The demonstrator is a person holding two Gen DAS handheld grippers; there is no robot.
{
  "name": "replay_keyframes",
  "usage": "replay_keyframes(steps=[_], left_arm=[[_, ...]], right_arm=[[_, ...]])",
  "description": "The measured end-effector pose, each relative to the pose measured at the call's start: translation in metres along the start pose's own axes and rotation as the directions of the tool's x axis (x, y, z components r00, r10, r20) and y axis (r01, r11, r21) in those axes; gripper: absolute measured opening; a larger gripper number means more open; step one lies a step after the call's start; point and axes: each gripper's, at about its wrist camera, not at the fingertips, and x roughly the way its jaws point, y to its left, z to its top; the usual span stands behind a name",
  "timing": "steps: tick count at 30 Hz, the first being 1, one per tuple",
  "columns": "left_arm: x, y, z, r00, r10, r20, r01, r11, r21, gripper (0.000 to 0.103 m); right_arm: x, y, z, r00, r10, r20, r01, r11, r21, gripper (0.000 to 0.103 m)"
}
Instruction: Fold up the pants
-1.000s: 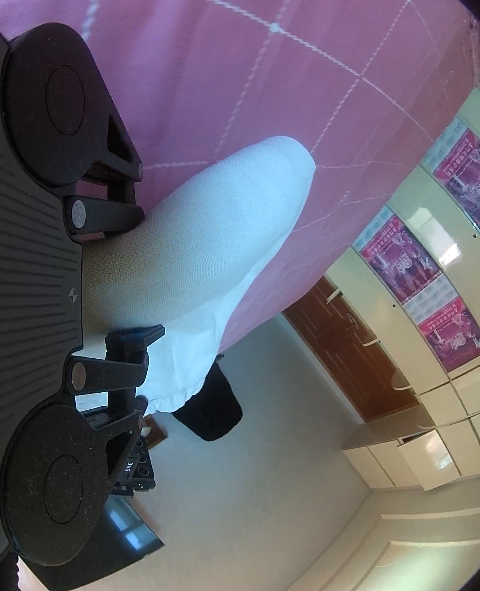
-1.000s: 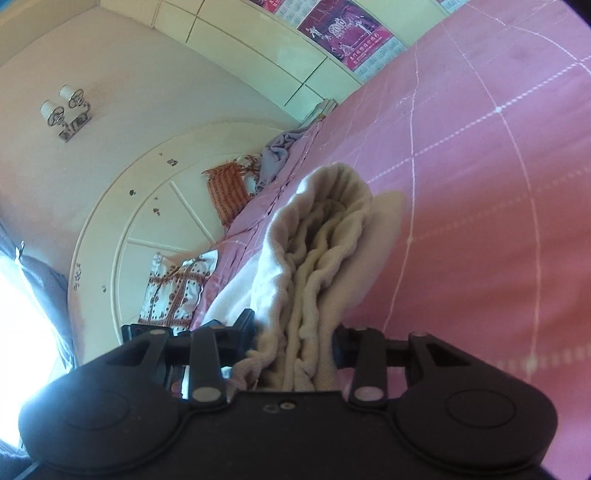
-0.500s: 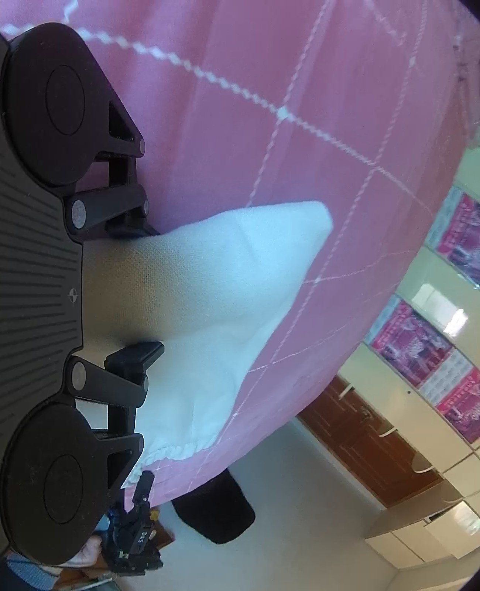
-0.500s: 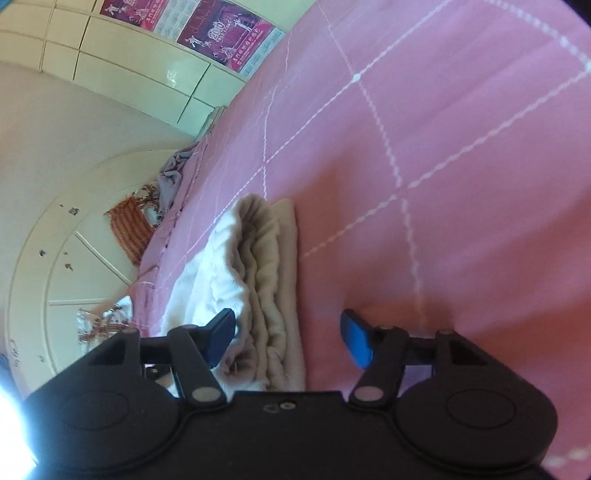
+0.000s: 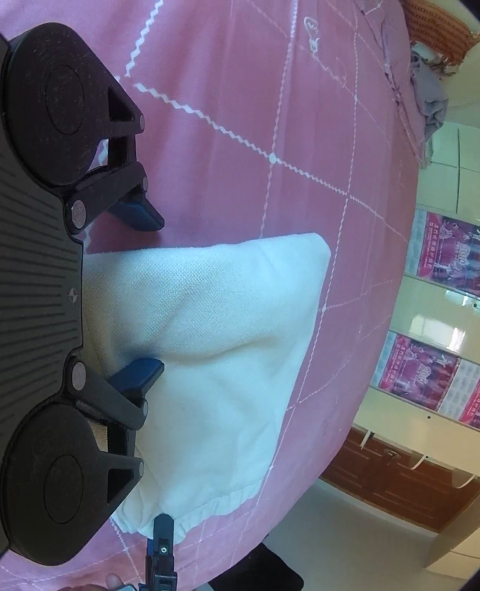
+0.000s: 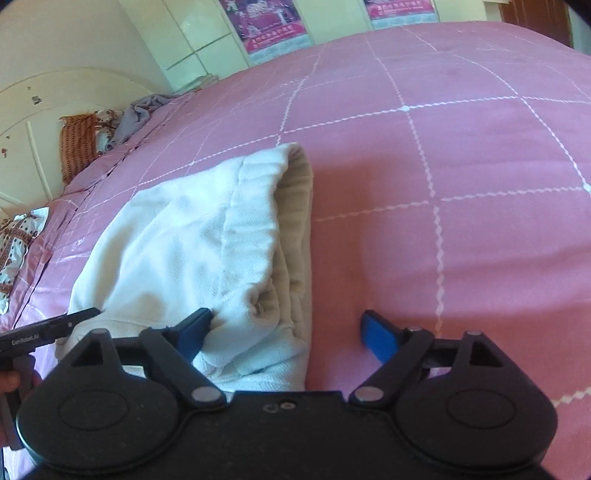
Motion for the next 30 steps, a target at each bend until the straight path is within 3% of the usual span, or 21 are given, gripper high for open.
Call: replay_keyframes(steps=[3, 5, 6, 9, 10, 12, 16, 21, 22, 30], left_arm=[[-0.035, -0.016, -0.007, 0.997, 0.064, 0.034, -0.067, 0.995, 0.080, 0.076], [-0.071, -0.031, -0.013, 0.996, 0.059, 0.069, -0.066, 0.991, 0.115, 0.098], [-0.092, -0.038, -0.017, 0.994, 0.056, 0.095, -0.068, 0.989, 0.130, 0.103], [-0.151, -0.061, -0.033, 0.984, 0.079, 0.157, -0.104, 0.982, 0.156, 0.103], [-0.168, -0.067, -0.037, 0.983, 0.078, 0.169, -0.104, 0.983, 0.150, 0.103], [-0.201, -0.076, -0.047, 0.981, 0.071, 0.183, -0.097, 0.986, 0.138, 0.103], [-0.270, -0.092, -0.070, 0.970, 0.084, 0.229, -0.120, 0.982, 0.144, 0.103], [-0.347, -0.103, -0.098, 0.959, 0.052, 0.279, -0.096, 0.985, 0.147, 0.103], [-0.358, -0.104, -0.103, 0.959, 0.048, 0.280, -0.091, 0.985, 0.145, 0.103], [-0.411, -0.109, -0.139, 0.953, 0.024, 0.302, -0.067, 0.989, 0.132, 0.103]], right_arm=[[-0.024, 0.014, -0.001, 0.998, -0.053, 0.033, 0.053, 0.998, -0.024, 0.089], [-0.053, 0.032, -0.010, 0.991, -0.096, 0.094, 0.104, 0.991, -0.082, 0.103], [-0.068, 0.041, -0.015, 0.987, -0.105, 0.124, 0.118, 0.987, -0.105, 0.103], [-0.113, 0.067, -0.032, 0.980, -0.140, 0.139, 0.160, 0.977, -0.142, 0.103], [-0.147, 0.086, -0.053, 0.974, -0.147, 0.173, 0.175, 0.971, -0.165, 0.103], [-0.164, 0.094, -0.064, 0.971, -0.141, 0.192, 0.176, 0.969, -0.175, 0.103], [-0.244, 0.136, -0.118, 0.940, -0.171, 0.295, 0.230, 0.957, -0.178, 0.103], [-0.298, 0.166, -0.153, 0.923, -0.175, 0.343, 0.247, 0.953, -0.178, 0.103], [-0.322, 0.179, -0.170, 0.919, -0.171, 0.355, 0.249, 0.950, -0.187, 0.103], [-0.368, 0.204, -0.203, 0.900, -0.170, 0.402, 0.260, 0.948, -0.183, 0.103]])
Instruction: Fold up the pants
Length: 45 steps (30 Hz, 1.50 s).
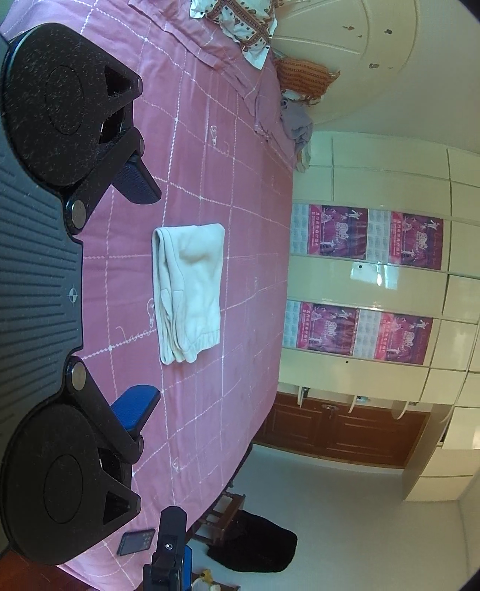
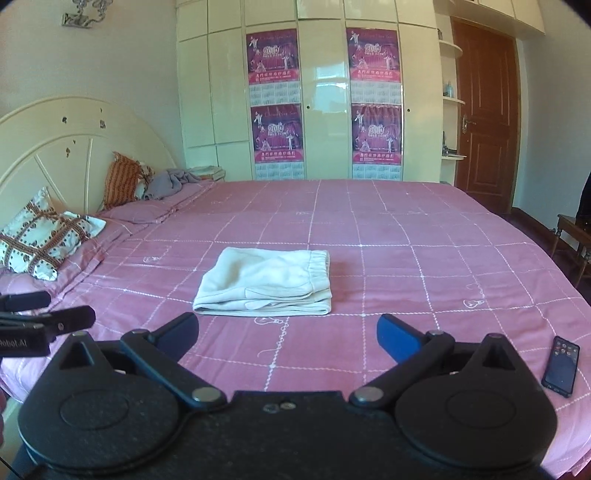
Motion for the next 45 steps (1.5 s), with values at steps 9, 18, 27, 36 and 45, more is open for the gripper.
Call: replay_keyframes(steps=[9, 18, 27, 36, 45], left_arm=[[-0.010, 0.006, -0.004, 1.000, -0.014, 0.003, 0.014, 1.000, -0.015, 0.103], [-0.016, -0.001, -0.005, 0.999, -0.045, 0.021, 0.045, 0.999, 0.007, 0.103], [-0.022, -0.007, -0.006, 0.997, -0.062, 0.043, 0.060, 0.997, 0.041, 0.103], [-0.025, -0.003, -0.007, 0.995, -0.075, 0.060, 0.074, 0.997, 0.028, 0.103], [-0.032, -0.005, -0.011, 0.993, -0.091, 0.074, 0.089, 0.995, 0.038, 0.103]], right_arm=[[-0.013, 0.012, -0.020, 1.000, 0.004, -0.012, -0.004, 1.000, 0.002, 0.103], [-0.024, 0.010, -0.018, 1.000, -0.021, 0.024, 0.021, 1.000, 0.014, 0.103], [-0.022, 0.017, -0.023, 0.999, -0.009, 0.046, 0.008, 1.000, 0.023, 0.103], [-0.023, 0.023, -0.025, 0.999, 0.008, 0.049, -0.009, 1.000, 0.016, 0.103], [-0.025, 0.022, -0.022, 0.998, 0.006, 0.056, -0.008, 1.000, 0.020, 0.103]])
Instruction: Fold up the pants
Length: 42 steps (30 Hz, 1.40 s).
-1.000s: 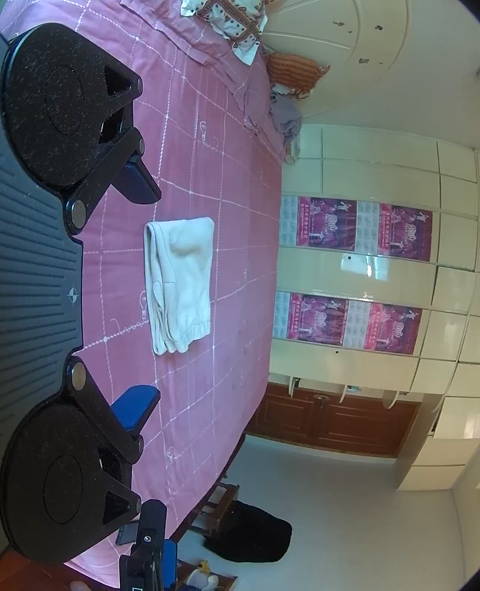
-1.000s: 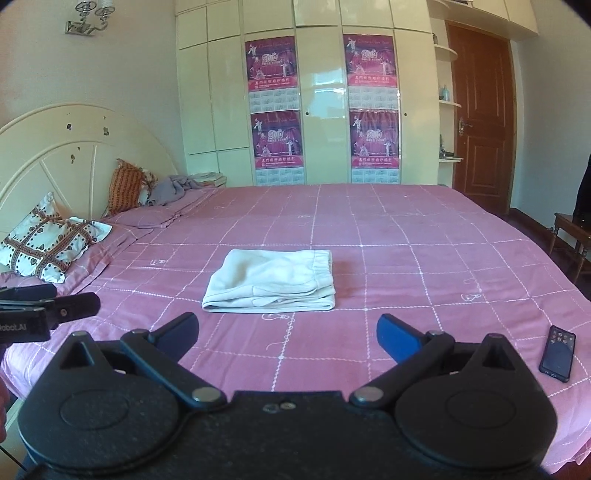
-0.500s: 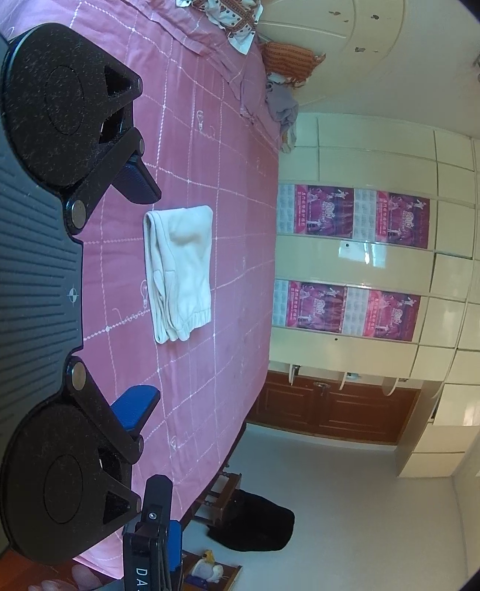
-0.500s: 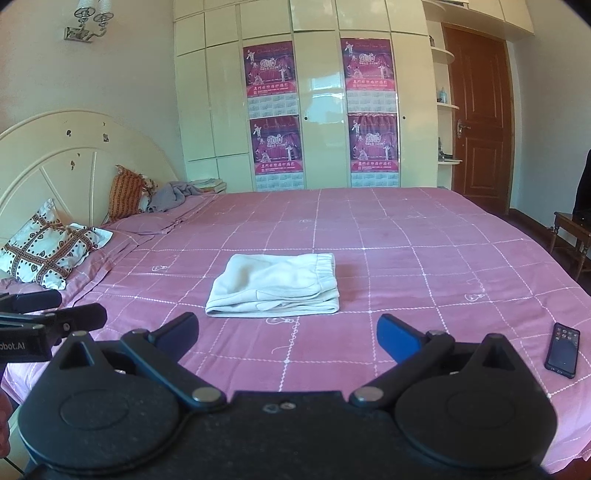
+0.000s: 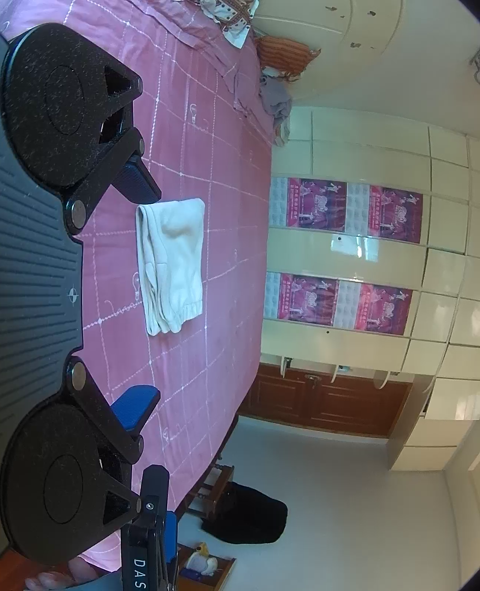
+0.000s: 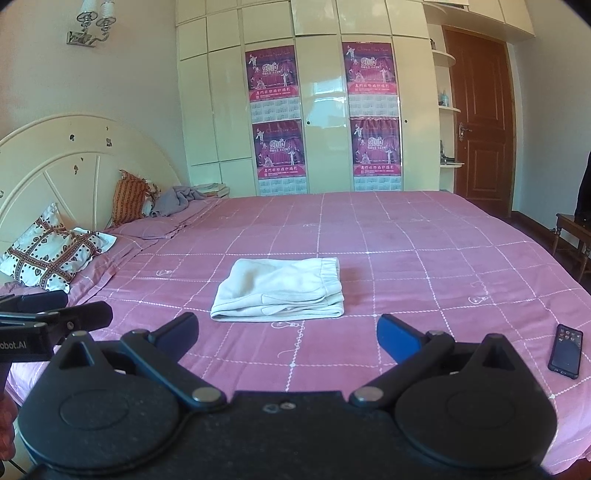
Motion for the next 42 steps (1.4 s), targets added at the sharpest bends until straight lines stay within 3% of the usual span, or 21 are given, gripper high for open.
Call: replay_keyframes(steps=[42], left_arm=[[-0.0084, -0.0070, 0.0023, 1.000, 0.003, 0.015, -0.004, 0.999, 0.036, 0.103]], right_arm=[[-0.0042, 0.0009, 0.0016, 1.000, -0.006, 0.010, 0.006, 1.000, 0.008, 0.103]])
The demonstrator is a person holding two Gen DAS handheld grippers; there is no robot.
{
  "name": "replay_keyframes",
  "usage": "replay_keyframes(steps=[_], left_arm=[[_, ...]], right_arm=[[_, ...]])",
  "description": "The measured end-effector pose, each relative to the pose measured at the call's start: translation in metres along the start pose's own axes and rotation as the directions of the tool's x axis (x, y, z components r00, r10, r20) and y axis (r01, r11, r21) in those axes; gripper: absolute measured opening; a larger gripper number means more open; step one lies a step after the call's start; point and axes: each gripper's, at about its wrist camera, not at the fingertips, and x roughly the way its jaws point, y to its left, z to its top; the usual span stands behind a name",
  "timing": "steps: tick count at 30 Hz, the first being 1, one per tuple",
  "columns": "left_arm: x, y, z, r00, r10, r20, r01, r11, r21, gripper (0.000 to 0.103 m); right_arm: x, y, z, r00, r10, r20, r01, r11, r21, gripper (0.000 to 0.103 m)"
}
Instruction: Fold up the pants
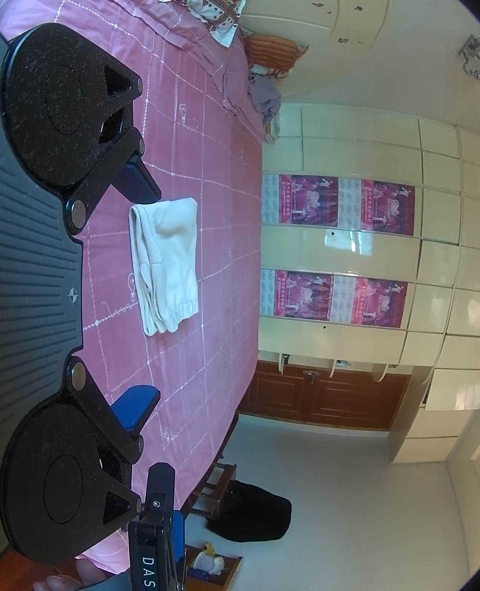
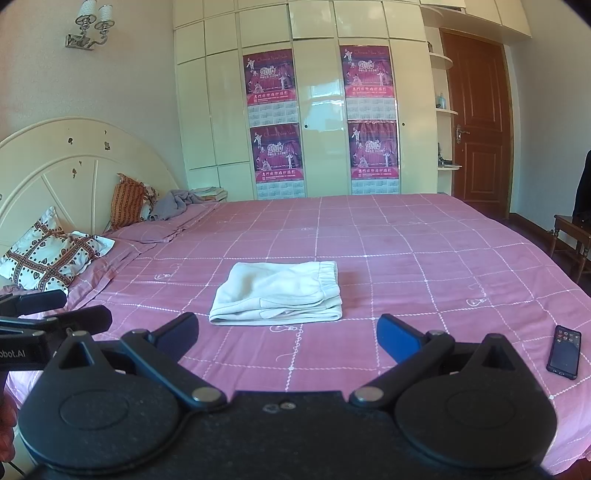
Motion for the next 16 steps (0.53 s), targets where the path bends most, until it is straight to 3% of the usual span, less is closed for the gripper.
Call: replay_keyframes(steps=[8, 16], left_arm=[[0.0007, -0.0020, -0.0005, 0.999, -0.048, -0.004, 0.048, 0.999, 0.005, 0.103], [-0.0020, -0.0101, -0.0006, 0.999, -0.042, 0.010, 0.042, 0.999, 0.030, 0.103]], right_arm=[[0.0002, 0.0003, -0.0003, 1.000, -0.002, 0.001, 0.002, 1.000, 0.000, 0.103], [0.0012, 0.0013, 0.0001, 1.000, -0.019, -0.001, 0.019, 1.000, -0.014, 0.103]])
